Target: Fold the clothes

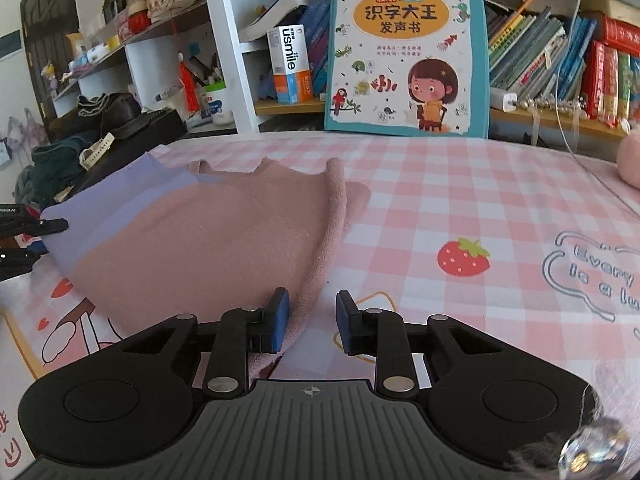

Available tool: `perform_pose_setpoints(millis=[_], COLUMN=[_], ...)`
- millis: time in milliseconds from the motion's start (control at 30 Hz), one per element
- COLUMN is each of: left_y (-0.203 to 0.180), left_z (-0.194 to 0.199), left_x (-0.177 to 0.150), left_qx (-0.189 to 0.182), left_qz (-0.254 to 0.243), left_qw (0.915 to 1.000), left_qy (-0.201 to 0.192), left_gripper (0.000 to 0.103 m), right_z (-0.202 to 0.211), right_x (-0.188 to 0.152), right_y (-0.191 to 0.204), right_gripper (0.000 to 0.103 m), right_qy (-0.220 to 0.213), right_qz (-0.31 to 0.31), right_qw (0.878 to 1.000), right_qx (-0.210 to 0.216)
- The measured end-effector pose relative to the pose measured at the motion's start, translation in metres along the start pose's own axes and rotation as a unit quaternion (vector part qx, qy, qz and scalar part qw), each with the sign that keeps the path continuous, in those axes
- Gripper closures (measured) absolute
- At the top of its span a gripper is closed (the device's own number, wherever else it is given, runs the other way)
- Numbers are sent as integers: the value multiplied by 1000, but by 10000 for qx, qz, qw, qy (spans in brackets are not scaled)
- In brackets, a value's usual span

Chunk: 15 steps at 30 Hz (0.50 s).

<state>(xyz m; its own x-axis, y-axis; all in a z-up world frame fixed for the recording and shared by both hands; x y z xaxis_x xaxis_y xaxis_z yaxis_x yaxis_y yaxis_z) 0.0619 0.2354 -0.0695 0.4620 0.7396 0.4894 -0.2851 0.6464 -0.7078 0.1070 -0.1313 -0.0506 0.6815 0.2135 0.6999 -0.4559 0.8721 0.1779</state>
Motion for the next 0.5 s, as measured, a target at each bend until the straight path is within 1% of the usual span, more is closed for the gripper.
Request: perform_pose_setpoints(millis=[100,167,300,400,500], left_y=[-10,-20,-65,-102,-144], left_z=[4,8,19,21,21], left_x=[1,2,7,2,-11], left_qx=[-33,-79,-311,-415,-466], left_qz=[-228,-411,-1056,-1610,-2299], left_qw=[9997,9990,9934,9852,9710], left_qy=[-93,-171,-335,-408,-470], left_gripper=[91,92,92,92,92], right_z=[0,0,0,-1,-1], right_x=[0,0,0,0,0], right_y=[0,1,1,1,1], right_gripper=[79,79,80,81,81], right_qy=[4,8,14,17,19], right_qz=[16,43,56,79,69], right_qw=[10000,10000,10000,9999,9999], right_qx=[-9,-30,-47,-81,-76])
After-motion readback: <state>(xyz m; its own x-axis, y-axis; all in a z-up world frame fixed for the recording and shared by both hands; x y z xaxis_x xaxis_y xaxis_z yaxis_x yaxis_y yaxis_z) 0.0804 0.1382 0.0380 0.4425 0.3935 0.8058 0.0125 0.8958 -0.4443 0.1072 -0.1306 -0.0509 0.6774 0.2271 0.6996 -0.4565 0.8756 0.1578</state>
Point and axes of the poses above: each gripper's, at about its wrist camera, not at the fingertips, and z roughly against the way its jaws point, y to its left, x to its top, the point moved 10 cm from there along -z, roughly the way its jaws point, and after that the axes turned 10 degrees about y, right-handed, at the moved point
